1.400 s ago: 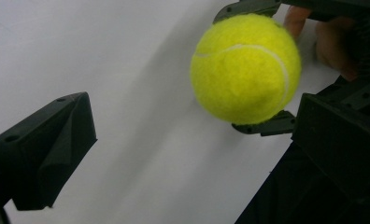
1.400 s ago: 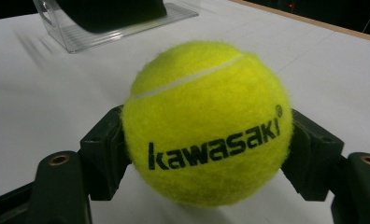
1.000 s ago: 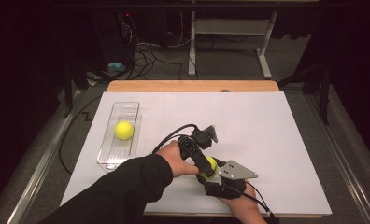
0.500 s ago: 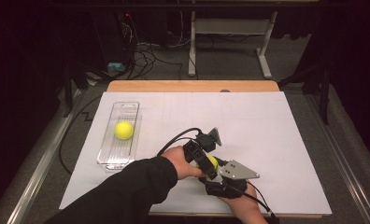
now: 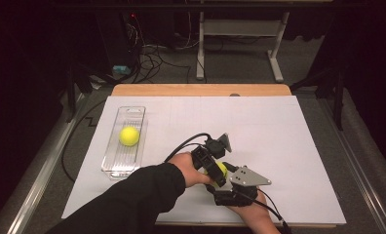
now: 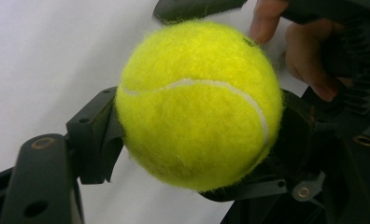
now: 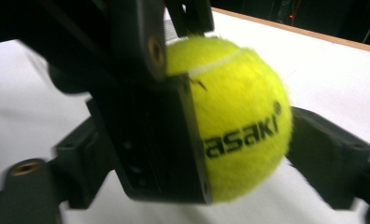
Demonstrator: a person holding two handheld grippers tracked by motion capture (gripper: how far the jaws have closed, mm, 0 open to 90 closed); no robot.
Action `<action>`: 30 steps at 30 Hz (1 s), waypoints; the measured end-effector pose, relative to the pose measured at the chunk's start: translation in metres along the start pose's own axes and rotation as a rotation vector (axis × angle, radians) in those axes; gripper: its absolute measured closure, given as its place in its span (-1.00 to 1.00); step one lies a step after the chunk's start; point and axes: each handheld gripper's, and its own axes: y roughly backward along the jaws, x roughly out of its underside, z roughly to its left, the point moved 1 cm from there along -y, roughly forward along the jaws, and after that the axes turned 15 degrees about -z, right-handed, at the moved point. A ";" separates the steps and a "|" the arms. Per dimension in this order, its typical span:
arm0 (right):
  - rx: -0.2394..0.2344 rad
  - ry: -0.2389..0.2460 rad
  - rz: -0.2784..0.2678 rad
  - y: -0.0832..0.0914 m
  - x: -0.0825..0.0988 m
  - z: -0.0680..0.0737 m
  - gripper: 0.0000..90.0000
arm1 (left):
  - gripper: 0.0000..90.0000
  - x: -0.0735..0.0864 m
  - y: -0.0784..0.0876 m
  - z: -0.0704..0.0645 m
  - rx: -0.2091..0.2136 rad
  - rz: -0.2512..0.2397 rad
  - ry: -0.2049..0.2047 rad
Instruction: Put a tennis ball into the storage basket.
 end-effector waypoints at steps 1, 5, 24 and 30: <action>0.004 0.004 0.002 0.000 0.000 -0.001 -0.87 | -0.41 0.000 0.001 0.002 -0.004 -0.001 0.003; 0.017 0.010 0.009 0.001 0.002 -0.003 -1.00 | -0.41 0.001 0.008 0.008 -0.018 -0.012 0.019; 0.147 0.001 0.016 0.032 0.007 -0.046 -1.00 | -0.41 0.022 0.045 0.053 -0.098 -0.031 0.106; 0.201 -0.004 0.024 0.045 0.010 -0.064 -1.00 | -0.41 0.030 0.056 0.065 -0.112 -0.027 0.130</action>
